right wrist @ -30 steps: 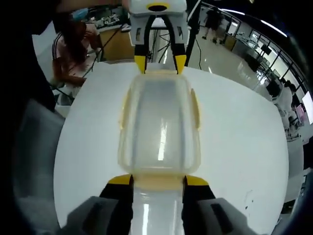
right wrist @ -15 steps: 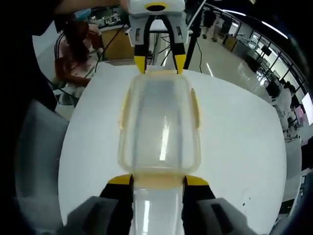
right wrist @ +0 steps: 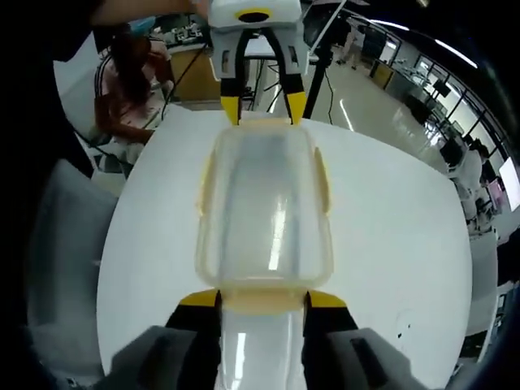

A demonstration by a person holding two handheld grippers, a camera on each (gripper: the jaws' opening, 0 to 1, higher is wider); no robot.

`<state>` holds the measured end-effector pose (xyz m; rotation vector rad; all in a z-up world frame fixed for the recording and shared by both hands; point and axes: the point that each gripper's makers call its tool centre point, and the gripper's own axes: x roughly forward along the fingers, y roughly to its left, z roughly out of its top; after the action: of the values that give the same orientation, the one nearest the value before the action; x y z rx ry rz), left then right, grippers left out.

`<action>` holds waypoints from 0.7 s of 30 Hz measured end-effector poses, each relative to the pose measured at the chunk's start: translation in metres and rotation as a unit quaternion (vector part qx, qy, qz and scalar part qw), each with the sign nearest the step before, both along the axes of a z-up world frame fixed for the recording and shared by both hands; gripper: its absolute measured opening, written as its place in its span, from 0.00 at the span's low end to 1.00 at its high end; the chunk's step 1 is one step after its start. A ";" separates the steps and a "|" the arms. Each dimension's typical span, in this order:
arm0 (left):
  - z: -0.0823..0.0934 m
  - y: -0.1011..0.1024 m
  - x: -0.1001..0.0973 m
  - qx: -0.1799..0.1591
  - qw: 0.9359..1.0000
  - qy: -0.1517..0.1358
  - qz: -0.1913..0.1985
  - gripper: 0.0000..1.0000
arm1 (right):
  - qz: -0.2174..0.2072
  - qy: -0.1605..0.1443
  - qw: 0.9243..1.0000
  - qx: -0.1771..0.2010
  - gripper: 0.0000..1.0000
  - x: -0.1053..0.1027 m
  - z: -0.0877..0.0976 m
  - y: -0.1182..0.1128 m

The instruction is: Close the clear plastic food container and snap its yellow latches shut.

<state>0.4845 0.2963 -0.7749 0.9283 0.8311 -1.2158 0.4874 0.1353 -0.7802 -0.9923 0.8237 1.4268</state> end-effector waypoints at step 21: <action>0.001 -0.033 -0.005 -0.005 1.000 0.011 -0.001 0.36 | 0.004 0.006 1.000 -0.007 0.36 -0.005 0.000 -0.032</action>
<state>0.4799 0.2634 -0.7743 0.9093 0.8422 -1.2319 0.4823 0.1036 -0.7807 -0.9993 0.8398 1.4378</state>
